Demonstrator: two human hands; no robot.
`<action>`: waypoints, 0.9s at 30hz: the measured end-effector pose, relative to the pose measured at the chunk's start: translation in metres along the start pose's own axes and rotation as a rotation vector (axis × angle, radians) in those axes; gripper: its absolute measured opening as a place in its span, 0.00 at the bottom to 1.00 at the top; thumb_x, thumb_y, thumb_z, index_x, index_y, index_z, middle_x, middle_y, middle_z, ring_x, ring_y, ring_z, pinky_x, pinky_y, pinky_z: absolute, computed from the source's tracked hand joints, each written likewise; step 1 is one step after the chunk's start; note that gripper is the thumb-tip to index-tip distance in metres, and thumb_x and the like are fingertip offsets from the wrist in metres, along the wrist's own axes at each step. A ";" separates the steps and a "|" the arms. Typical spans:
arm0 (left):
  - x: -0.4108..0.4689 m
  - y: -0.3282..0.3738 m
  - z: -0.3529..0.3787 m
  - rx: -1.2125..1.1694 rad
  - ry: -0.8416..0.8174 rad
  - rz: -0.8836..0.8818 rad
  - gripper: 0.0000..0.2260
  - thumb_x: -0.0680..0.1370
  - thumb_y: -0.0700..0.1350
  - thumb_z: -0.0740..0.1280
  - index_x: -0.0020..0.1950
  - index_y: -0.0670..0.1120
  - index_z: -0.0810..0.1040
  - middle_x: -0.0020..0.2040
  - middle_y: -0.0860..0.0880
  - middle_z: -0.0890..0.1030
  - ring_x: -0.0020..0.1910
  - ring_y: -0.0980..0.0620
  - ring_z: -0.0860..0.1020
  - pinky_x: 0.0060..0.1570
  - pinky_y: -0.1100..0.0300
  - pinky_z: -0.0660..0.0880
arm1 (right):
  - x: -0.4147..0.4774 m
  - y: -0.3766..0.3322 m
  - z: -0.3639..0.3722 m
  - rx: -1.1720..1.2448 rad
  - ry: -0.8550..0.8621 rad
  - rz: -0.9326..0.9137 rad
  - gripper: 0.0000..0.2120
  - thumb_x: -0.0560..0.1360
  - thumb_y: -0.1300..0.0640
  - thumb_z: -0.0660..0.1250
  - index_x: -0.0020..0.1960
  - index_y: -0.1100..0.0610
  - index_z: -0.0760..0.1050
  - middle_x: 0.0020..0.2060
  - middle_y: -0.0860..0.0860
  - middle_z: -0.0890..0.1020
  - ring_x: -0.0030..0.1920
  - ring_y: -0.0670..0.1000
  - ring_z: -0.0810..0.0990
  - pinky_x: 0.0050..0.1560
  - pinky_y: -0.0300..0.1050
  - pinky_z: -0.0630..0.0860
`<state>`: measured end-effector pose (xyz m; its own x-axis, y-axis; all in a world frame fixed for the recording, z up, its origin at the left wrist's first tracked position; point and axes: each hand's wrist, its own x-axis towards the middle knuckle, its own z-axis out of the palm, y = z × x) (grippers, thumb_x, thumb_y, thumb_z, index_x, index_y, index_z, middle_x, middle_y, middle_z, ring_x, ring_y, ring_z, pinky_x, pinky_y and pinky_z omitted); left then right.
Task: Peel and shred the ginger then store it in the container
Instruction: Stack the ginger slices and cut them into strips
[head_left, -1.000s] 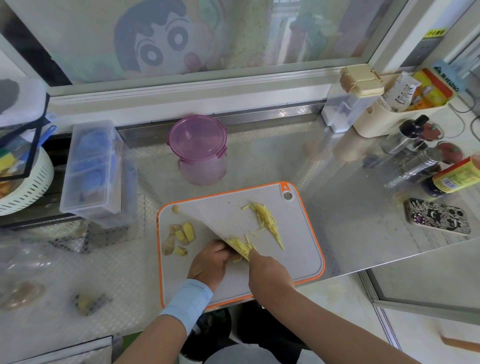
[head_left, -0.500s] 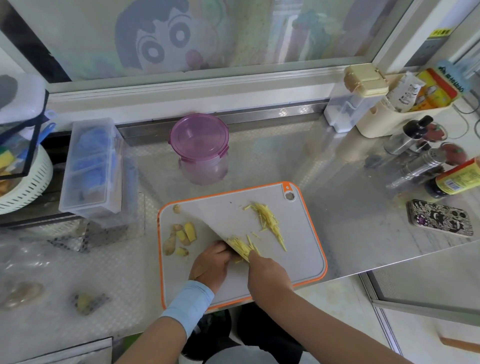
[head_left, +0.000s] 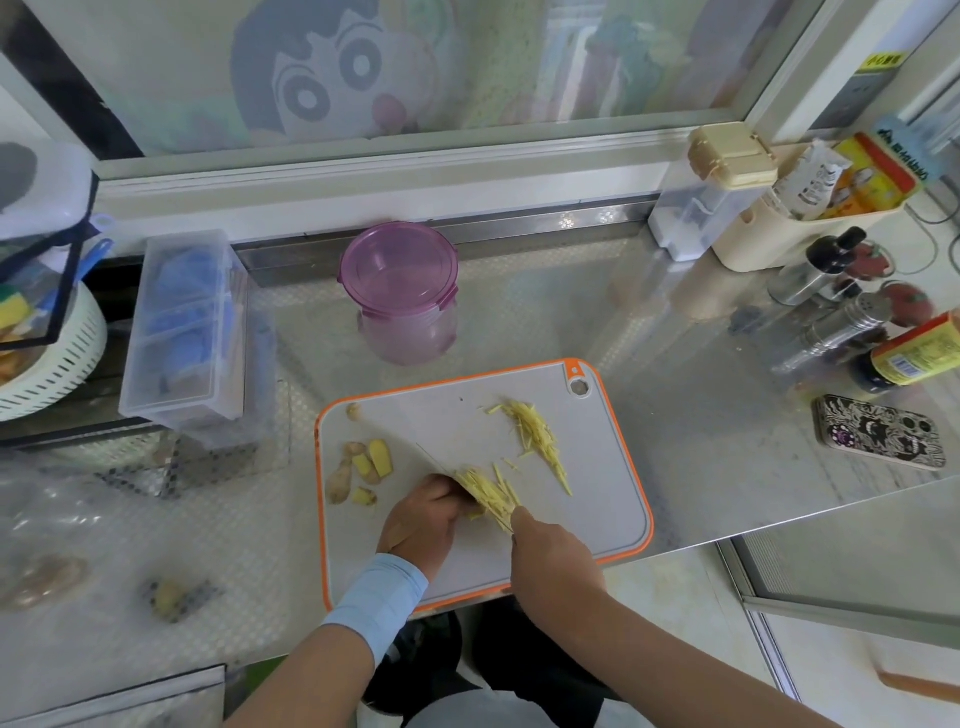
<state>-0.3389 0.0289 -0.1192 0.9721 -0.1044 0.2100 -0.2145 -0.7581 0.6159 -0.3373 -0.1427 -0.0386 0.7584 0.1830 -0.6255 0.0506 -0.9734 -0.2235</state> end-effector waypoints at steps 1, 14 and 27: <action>0.000 0.000 0.000 0.001 -0.002 0.003 0.14 0.71 0.42 0.60 0.44 0.48 0.86 0.46 0.50 0.83 0.50 0.55 0.75 0.45 0.66 0.73 | 0.002 -0.002 0.001 -0.015 -0.003 -0.004 0.14 0.77 0.67 0.58 0.59 0.53 0.64 0.37 0.50 0.71 0.36 0.50 0.73 0.33 0.44 0.70; 0.000 0.004 -0.004 0.048 -0.023 -0.001 0.15 0.72 0.46 0.59 0.46 0.49 0.87 0.48 0.50 0.84 0.51 0.55 0.75 0.43 0.65 0.77 | 0.012 -0.016 -0.006 0.042 0.009 -0.004 0.11 0.77 0.66 0.56 0.53 0.52 0.63 0.37 0.51 0.72 0.38 0.54 0.74 0.35 0.46 0.71; 0.001 0.007 -0.004 0.016 0.016 -0.008 0.13 0.71 0.43 0.61 0.45 0.48 0.86 0.46 0.50 0.83 0.49 0.54 0.76 0.37 0.62 0.78 | 0.018 -0.019 -0.007 0.024 0.005 -0.023 0.11 0.78 0.66 0.56 0.57 0.54 0.65 0.38 0.51 0.71 0.39 0.56 0.74 0.39 0.47 0.73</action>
<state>-0.3401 0.0263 -0.1123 0.9722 -0.0884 0.2170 -0.2050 -0.7693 0.6051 -0.3205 -0.1220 -0.0401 0.7608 0.2046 -0.6159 0.0526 -0.9653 -0.2557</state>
